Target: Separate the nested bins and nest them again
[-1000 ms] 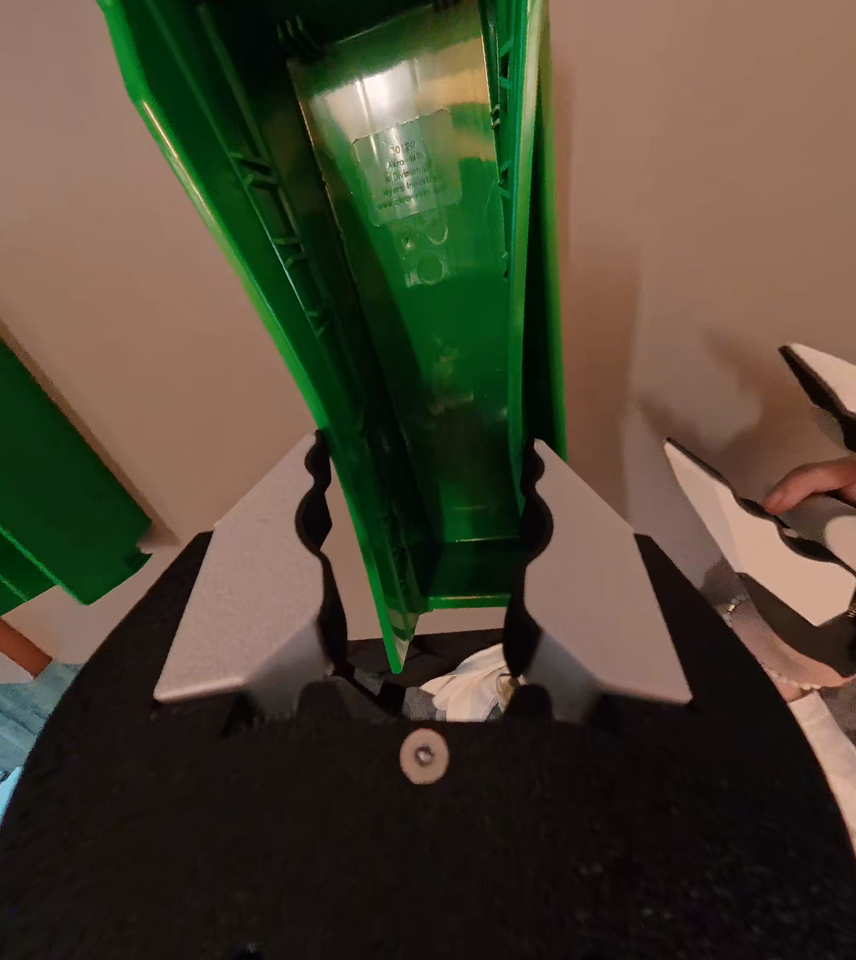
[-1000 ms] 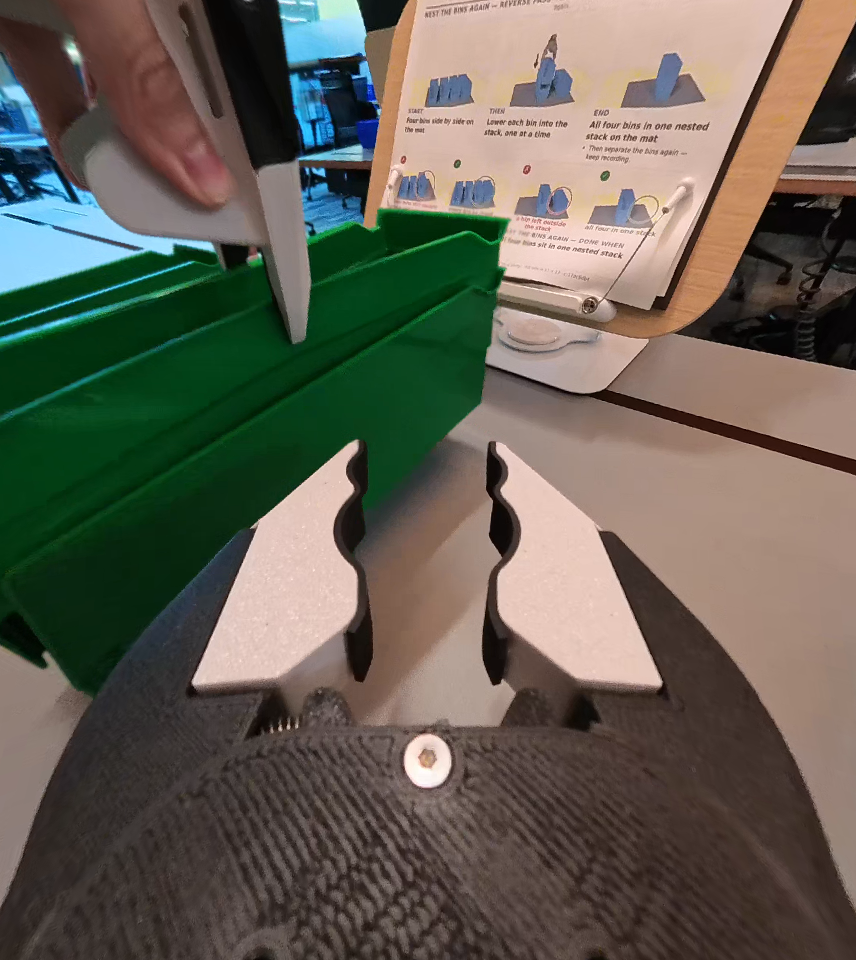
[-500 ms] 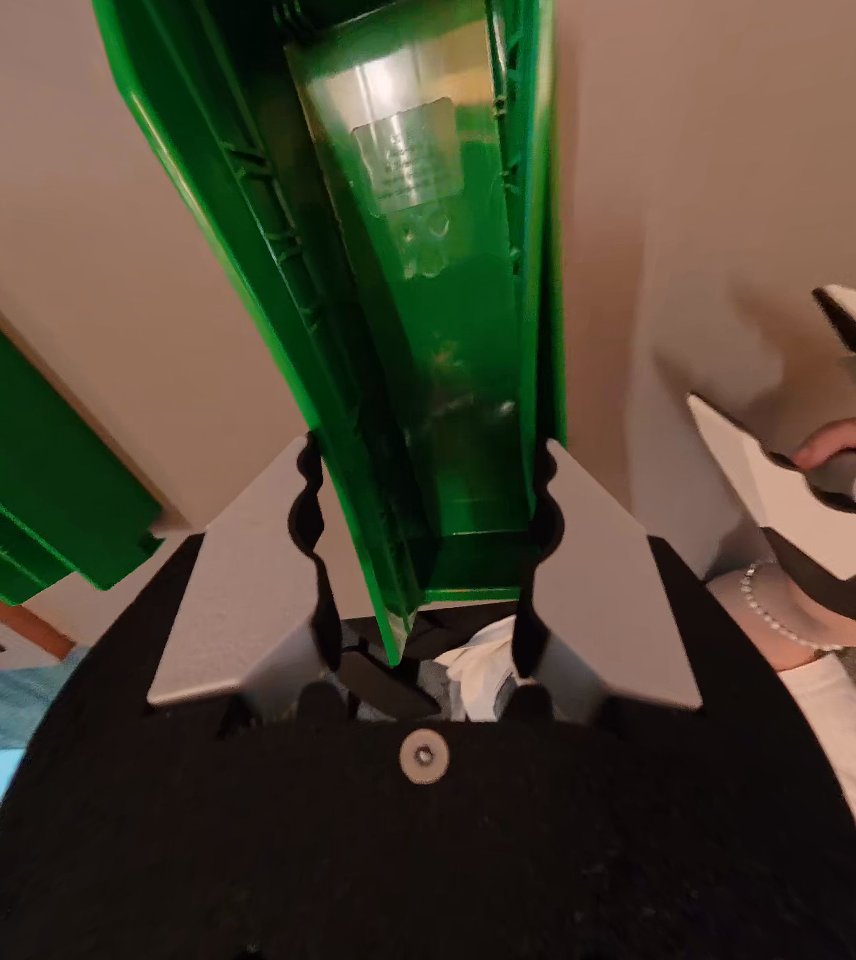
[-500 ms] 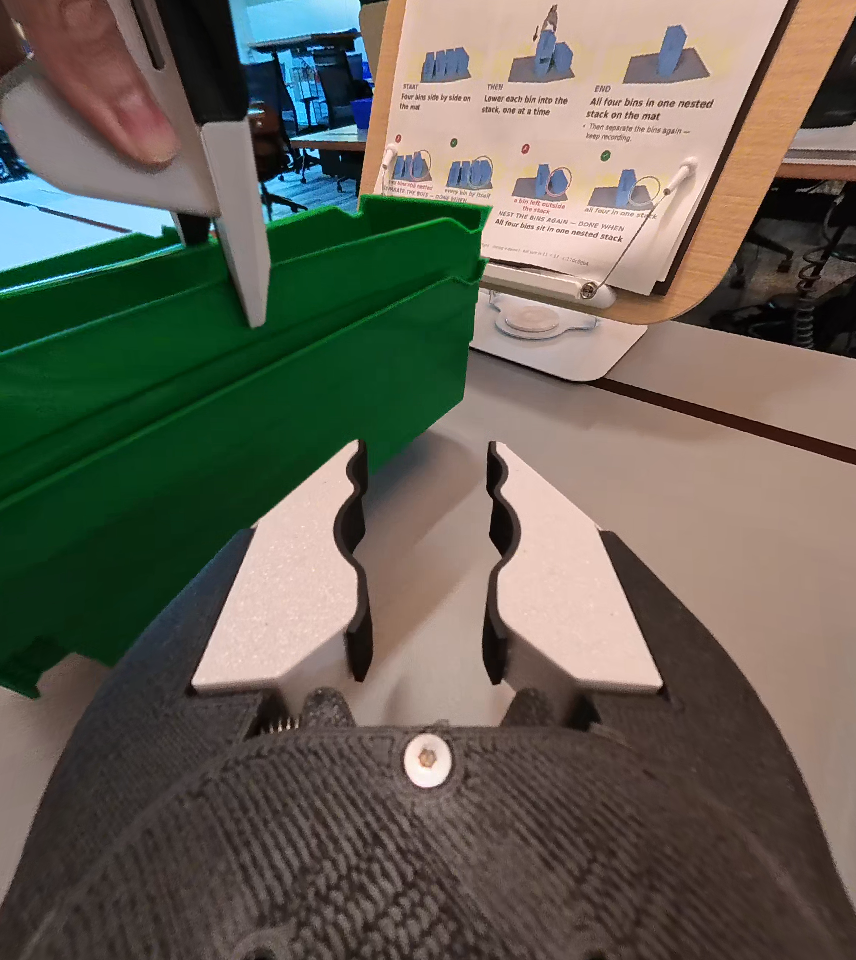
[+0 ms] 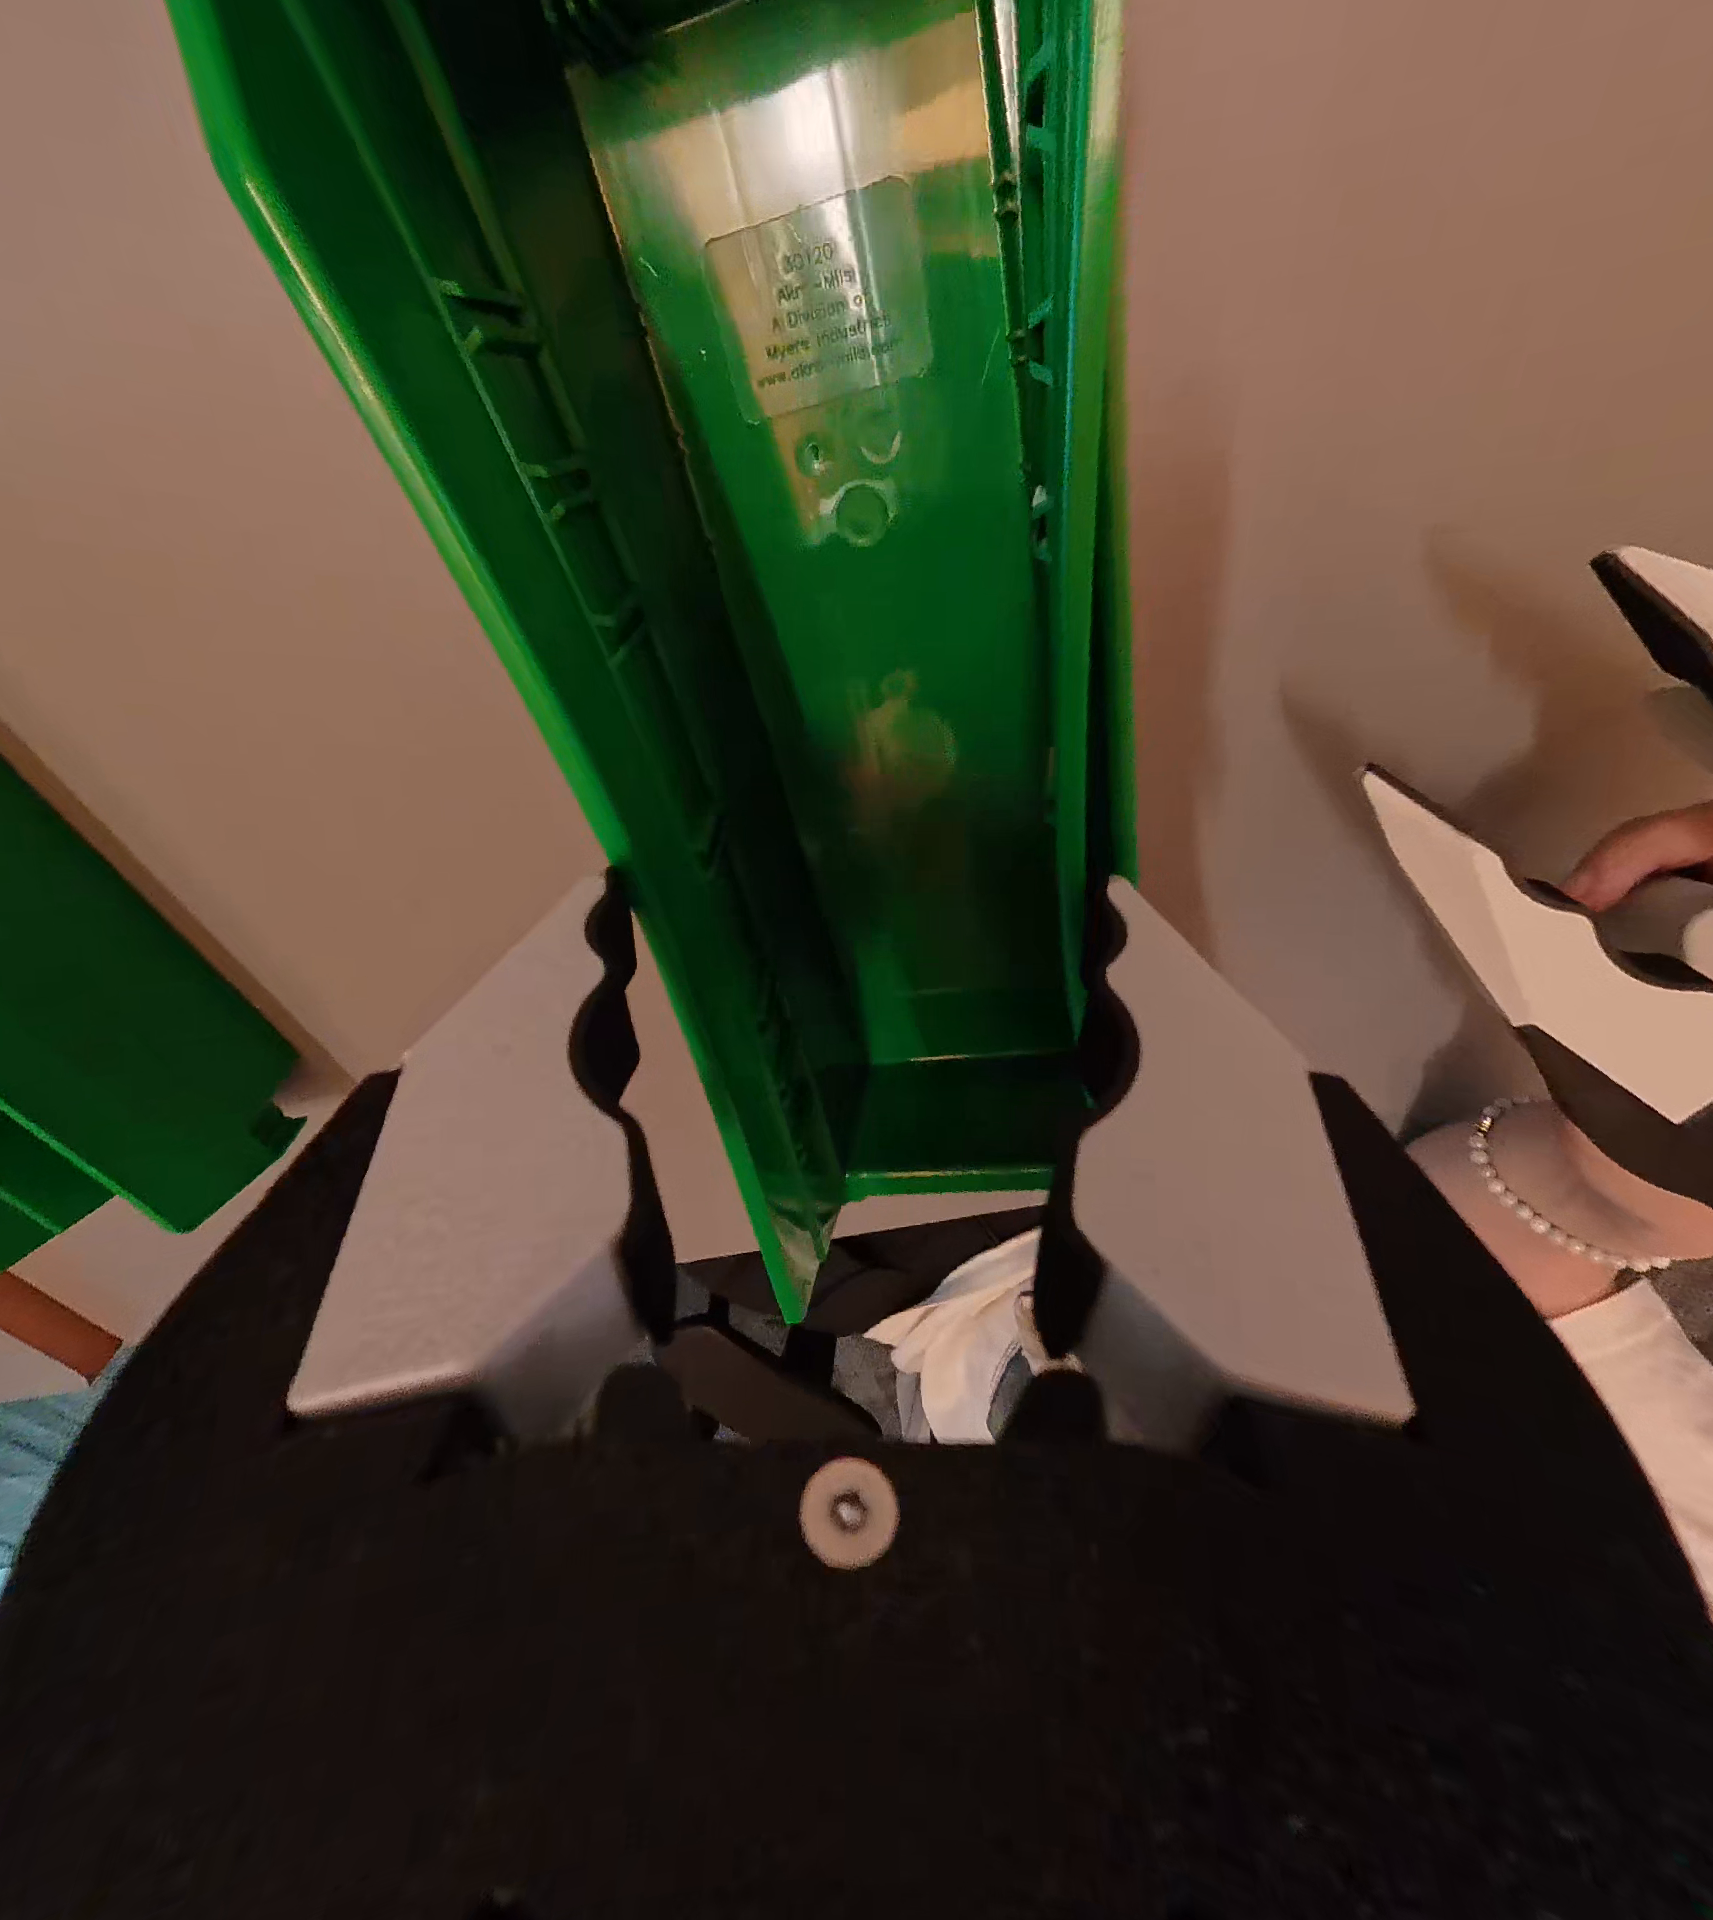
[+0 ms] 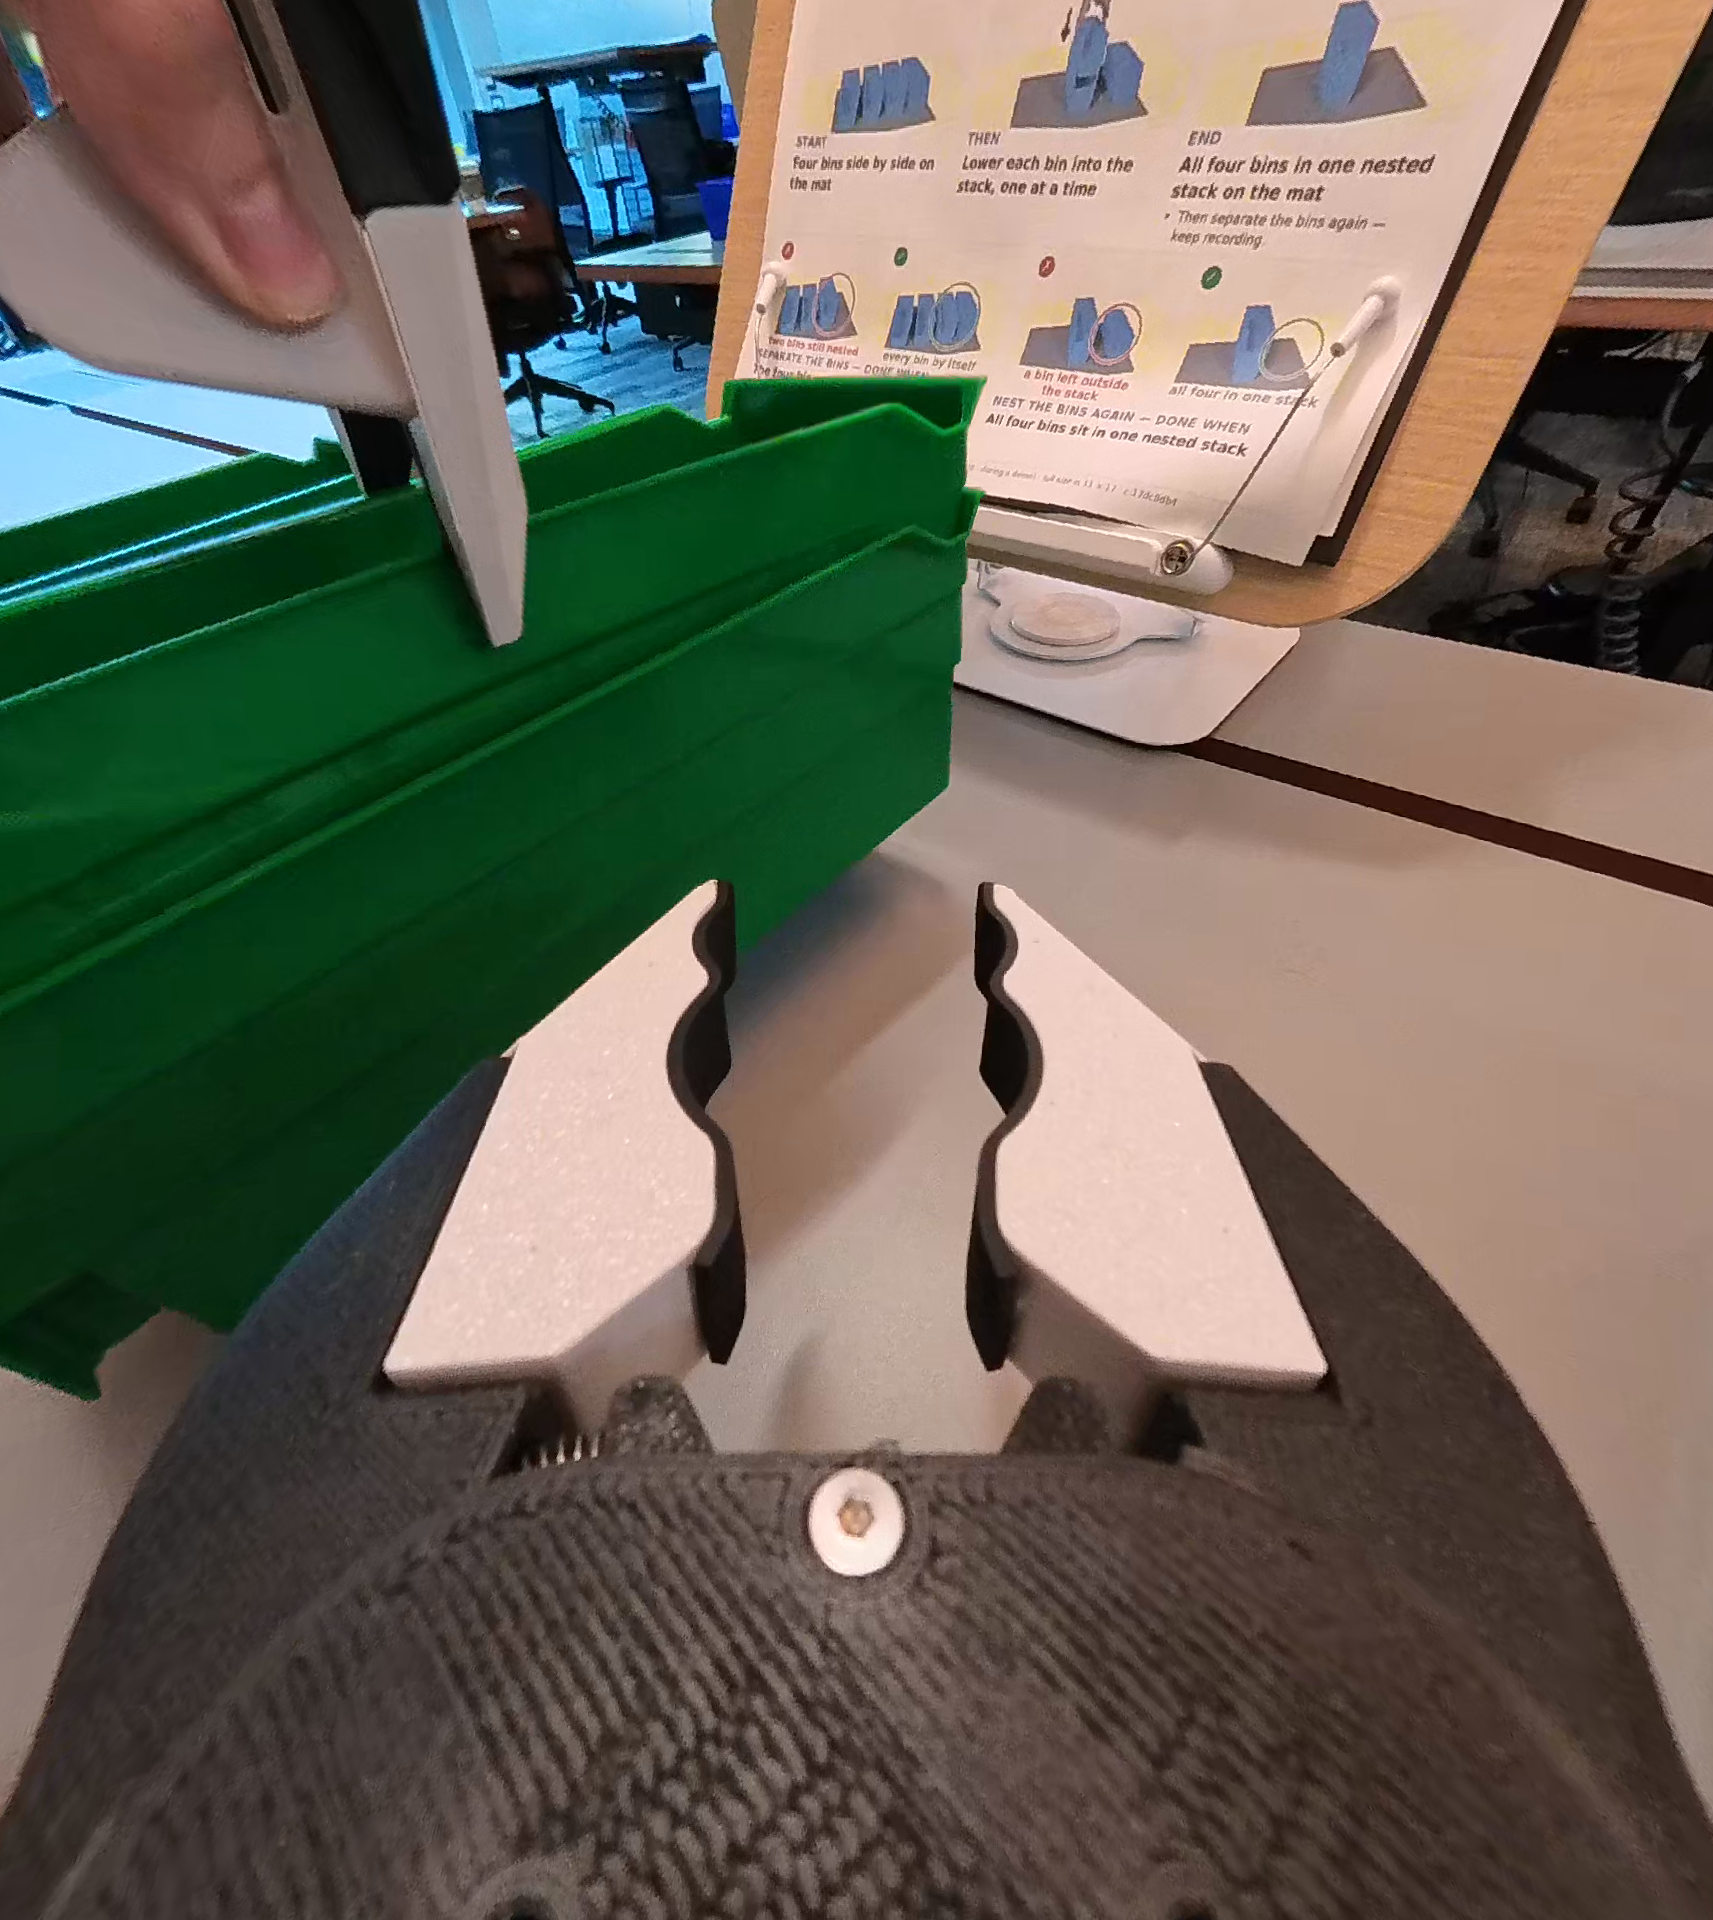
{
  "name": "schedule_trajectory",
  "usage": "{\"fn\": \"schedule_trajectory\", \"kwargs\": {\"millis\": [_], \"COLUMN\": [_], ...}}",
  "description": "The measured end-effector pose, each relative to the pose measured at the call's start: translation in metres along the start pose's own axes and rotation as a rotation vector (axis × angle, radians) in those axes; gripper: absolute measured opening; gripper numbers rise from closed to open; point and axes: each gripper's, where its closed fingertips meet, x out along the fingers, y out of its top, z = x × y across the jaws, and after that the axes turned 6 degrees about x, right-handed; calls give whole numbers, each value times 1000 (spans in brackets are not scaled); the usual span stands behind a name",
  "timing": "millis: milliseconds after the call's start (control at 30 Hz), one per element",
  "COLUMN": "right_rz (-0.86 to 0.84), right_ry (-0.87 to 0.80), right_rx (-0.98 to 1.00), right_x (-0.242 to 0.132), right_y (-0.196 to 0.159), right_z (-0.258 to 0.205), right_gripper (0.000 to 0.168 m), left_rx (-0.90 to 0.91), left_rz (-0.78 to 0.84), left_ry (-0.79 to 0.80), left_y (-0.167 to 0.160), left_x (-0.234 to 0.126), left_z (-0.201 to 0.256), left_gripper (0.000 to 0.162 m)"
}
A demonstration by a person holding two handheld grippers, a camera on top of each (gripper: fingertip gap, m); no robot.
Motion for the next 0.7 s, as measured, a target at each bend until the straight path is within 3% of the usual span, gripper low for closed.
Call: {"fn": "schedule_trajectory", "kwargs": {"millis": [133, 267, 367, 467, 600, 700], "right_rz": [-5, -5, -10, -7, -15, -11], "right_ry": [0, 2, 4, 3, 6, 4], "right_rx": [-1, 5, 1, 2, -3, -6], "right_x": [1, 1, 1, 1, 2, 2], "right_y": [-1, -2, -3, -2, -4, -3], "right_z": [0, 0, 0, 0, -2, -2], "right_gripper": [45, 45, 45, 45, 45, 45], "left_rx": [12, -6, 38, 22, 41, 6], "left_rz": [-13, -19, -62, -39, -46, -9], "left_ry": [84, 36, 118, 38, 94, -2], "left_y": [0, -4, -10, -10, -9, -5], "left_x": [-2, -2, -2, -1, -2, -3], "left_z": [-10, -7, -16, -8, -12, -1], "left_gripper": [85, 81, 81, 78, 79, 77]}}
